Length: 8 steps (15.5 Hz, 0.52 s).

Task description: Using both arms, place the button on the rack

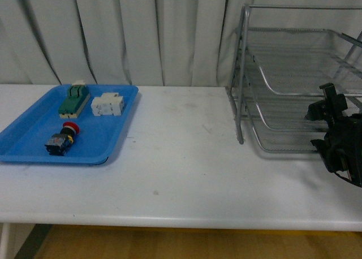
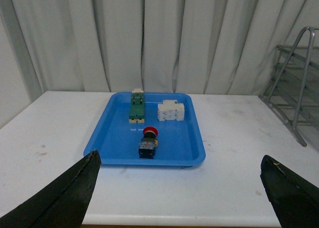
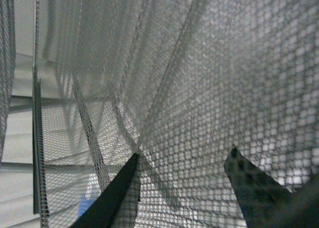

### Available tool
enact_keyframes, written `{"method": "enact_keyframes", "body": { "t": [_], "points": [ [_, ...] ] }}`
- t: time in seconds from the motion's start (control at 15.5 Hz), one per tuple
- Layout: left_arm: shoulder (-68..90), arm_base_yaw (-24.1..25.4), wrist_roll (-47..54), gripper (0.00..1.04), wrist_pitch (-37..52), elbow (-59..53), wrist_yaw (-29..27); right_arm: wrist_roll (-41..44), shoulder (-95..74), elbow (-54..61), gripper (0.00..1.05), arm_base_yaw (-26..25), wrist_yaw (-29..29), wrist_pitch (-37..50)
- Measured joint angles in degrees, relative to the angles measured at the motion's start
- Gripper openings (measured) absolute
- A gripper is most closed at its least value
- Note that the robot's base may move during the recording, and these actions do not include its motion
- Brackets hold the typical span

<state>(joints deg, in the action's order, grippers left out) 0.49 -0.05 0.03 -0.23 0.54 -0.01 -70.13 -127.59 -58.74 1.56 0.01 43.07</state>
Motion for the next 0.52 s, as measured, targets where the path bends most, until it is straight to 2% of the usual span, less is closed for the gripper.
{"method": "enact_keyframes", "body": {
  "t": [0.13,0.19,0.45,0.52],
  "points": [
    [0.00,0.00,0.00,0.98,0.02,0.00,0.00,-0.70,-0.66,-1.55,0.31,-0.07,0.46,1.11],
    [0.00,0.00,0.00,0.98,0.00,0.00,0.00,-1.27,-0.66,-0.77,0.22,-0.07,0.42,3.19],
    [0.00,0.00,0.00,0.98,0.00,0.00,0.02,-6.82,2.78,7.65,0.02,-0.50,-1.40,12.07],
    [0.00,0.00,0.00,0.98,0.00,0.00,0.00,-6.82,5.20,10.88,0.02,-0.59,-1.25,14.71]
  ]
}}
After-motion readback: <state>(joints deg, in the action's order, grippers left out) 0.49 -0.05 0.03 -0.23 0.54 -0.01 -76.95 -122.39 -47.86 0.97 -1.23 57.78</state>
